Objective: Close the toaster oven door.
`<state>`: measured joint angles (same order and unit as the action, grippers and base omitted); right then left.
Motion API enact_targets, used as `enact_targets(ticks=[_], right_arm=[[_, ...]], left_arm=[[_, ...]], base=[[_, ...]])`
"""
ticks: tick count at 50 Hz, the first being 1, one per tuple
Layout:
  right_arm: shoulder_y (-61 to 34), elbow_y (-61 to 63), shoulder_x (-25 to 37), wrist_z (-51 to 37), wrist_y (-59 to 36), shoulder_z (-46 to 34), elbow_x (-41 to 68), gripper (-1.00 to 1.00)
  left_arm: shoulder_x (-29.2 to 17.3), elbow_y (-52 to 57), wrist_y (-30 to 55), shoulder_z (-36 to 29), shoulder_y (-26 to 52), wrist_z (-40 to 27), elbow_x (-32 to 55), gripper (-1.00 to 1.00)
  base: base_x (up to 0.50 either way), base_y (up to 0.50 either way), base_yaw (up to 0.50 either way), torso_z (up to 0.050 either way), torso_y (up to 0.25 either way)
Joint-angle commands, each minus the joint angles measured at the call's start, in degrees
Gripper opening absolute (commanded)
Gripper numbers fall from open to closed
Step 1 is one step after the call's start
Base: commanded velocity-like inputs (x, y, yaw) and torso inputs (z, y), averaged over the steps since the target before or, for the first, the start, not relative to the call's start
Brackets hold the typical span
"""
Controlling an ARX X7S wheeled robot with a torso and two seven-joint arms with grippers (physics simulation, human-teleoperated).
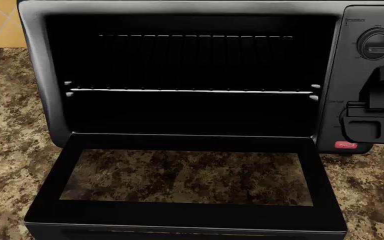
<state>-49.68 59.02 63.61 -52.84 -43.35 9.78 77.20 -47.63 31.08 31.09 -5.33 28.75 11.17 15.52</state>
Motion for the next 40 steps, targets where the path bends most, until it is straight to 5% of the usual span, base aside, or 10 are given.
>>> enact_targets(ticks=[1,23,40], right_arm=[[-0.2,0.3,1.1,-0.7,0.9,-0.5,0.7,1.0],[-0.7,0.0,1.5,-1.1,2.3,-2.8,0.0,1.0],[2.2,0.4,3.4,-1.5,4.7,-0.7,0.6,1.0]], left_arm=[[-12.5,-3.2,-13.4,-2.5,-3.3,10.9,-6.3,1.0],[-23.0,-7.5,-30.3,-4.9,-10.7,17.7,-13.8,1.0],[-18.0,-12.0,-35.6,-12.2,-9.8,19.2,-22.4,1.0]], base=[[0.0,0.0,0.0,0.0,0.0],[0.0,0.0,0.0,0.0,0.0],[0.0,0.0,0.0,0.0,0.0]])
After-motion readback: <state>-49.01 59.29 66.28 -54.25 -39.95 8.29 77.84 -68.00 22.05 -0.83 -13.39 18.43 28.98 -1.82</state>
